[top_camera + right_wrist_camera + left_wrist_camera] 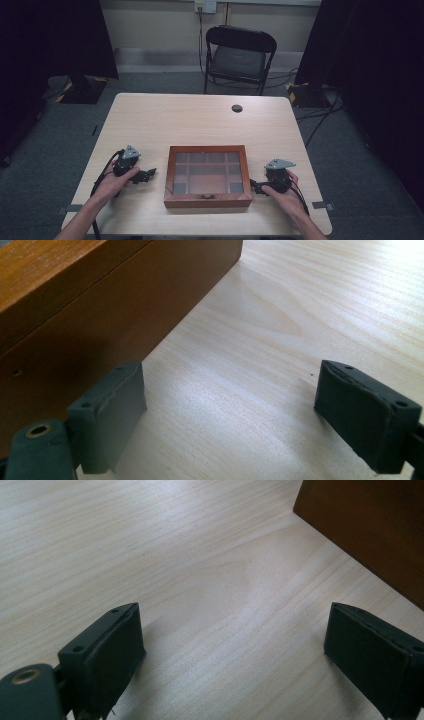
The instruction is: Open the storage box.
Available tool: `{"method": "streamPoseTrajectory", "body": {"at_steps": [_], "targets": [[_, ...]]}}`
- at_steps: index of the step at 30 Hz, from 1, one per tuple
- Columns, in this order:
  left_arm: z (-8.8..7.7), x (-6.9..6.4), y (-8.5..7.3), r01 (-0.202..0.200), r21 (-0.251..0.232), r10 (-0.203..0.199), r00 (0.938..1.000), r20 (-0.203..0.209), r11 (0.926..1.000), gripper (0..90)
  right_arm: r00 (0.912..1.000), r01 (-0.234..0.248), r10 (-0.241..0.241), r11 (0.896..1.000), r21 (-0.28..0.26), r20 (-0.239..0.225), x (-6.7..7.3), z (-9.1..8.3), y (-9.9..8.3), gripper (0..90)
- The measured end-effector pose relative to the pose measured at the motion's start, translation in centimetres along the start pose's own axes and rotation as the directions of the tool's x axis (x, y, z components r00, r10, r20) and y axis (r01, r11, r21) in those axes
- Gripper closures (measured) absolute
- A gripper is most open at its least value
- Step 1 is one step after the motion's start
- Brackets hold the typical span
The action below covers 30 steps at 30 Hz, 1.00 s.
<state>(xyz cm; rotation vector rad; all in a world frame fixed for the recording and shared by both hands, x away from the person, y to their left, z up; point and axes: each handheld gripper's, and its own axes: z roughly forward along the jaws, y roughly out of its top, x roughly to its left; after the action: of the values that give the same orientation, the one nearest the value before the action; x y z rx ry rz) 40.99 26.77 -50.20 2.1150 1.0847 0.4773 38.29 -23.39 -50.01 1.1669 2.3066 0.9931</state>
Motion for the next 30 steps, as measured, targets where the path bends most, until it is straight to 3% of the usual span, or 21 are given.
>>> {"method": "streamPoseTrajectory", "body": {"at_steps": [8, 12, 17, 20, 26, 30], "targets": [[0.0, 0.0, 0.0, -0.003, 0.001, 0.003, 1.0000, -0.002, 1.0000, 8.3, 1.0000, -0.008, 0.007, 1.000, 0.006, 0.005, 0.0, 0.0, 0.1, 12.2], [0.0, 0.0, 0.0, 0.002, -0.001, -0.002, 1.0000, 0.000, 1.0000, 8.3, 0.9999, -0.009, 0.009, 1.000, 0.030, 0.006, 0.0, 0.0, 0.5, 17.3], [0.0, 0.0, 0.0, 0.004, -0.002, -0.004, 1.0000, 0.000, 1.0000, 8.3, 0.9996, -0.013, 0.015, 0.997, 0.077, -0.026, -0.2, -0.2, 1.2, 21.5], [0.0, 0.0, 0.0, 0.001, 0.000, -0.001, 1.0000, 0.001, 1.0000, 8.1, 0.9981, -0.041, 0.045, 0.996, 0.085, -0.042, -0.5, -0.4, 1.6, 23.4], [0.0, 0.0, 0.0, 0.001, 0.000, -0.001, 1.0000, 0.002, 1.0000, 7.9, 0.9926, -0.103, 0.104, 0.995, 0.014, -0.063, -1.4, -2.0, 2.8, 28.3], [0.0, 0.0, 0.0, 0.002, 0.000, -0.002, 1.0000, 0.002, 1.0000, 7.9, 0.9906, -0.097, 0.097, 0.995, 0.003, -0.096, -1.3, -2.6, 3.2, 32.0]]}}
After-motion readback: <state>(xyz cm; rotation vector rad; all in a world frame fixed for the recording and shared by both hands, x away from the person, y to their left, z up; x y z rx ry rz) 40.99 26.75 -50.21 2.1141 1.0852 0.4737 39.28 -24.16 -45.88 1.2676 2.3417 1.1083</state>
